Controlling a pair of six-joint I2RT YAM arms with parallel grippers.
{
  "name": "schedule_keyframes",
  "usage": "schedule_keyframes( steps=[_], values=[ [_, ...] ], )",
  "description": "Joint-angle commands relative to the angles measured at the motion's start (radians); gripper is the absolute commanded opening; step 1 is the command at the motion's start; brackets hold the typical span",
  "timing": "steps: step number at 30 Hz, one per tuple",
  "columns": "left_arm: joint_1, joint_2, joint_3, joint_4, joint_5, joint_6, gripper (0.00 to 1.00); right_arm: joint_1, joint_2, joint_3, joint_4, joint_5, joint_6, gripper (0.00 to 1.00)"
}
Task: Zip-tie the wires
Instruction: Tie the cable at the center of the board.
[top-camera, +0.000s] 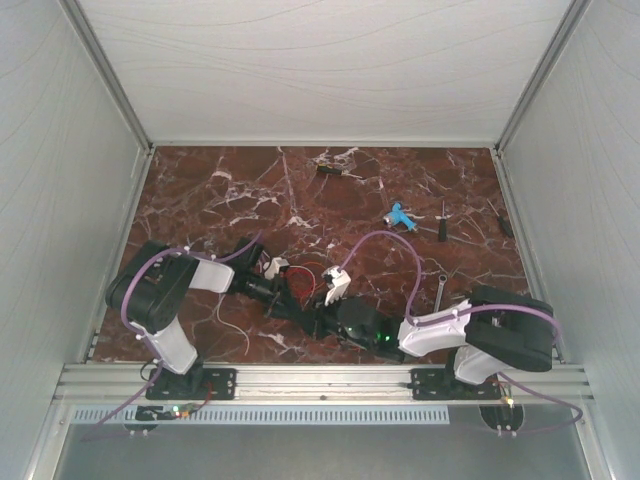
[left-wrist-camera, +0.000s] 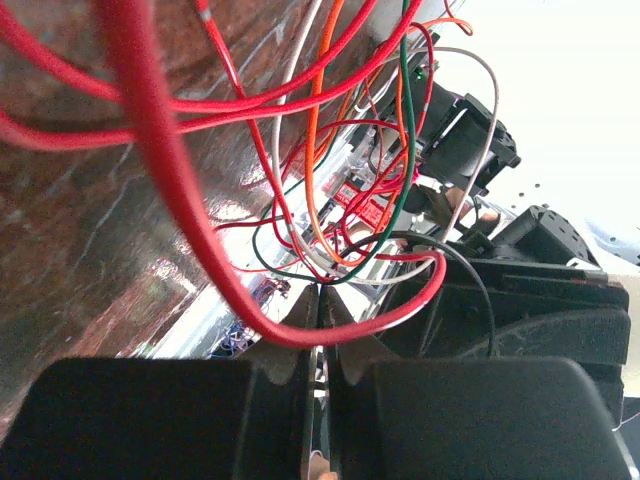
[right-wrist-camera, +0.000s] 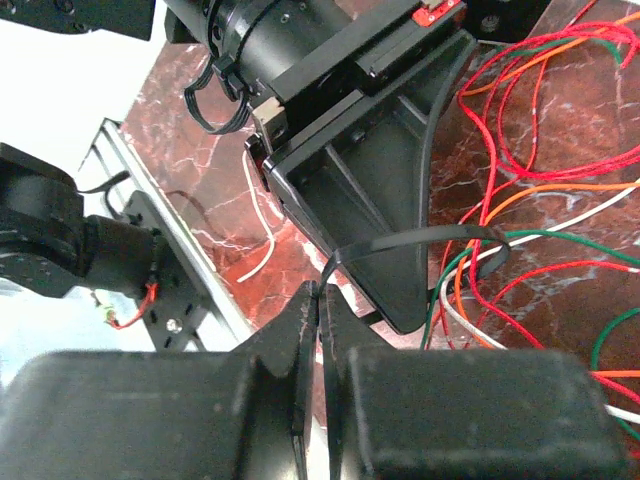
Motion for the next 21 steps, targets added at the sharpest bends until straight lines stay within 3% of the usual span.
schedule_keyframes(
  steps=[1,17,21],
  values=[
    [-0.007,0.003,-0.004,-0.019,0.014,-0.021,0.0,0.044,-0.039,0.035,-0.073,0.137,-0.149,0.0],
    [-0.007,0.022,-0.007,-0.014,0.018,-0.026,0.0,0.191,-0.001,0.134,-0.123,0.351,-0.519,0.0],
    [-0.007,0.011,-0.006,-0.02,0.013,-0.029,0.0,0.197,0.026,0.136,-0.107,0.36,-0.54,0.0]
  ],
)
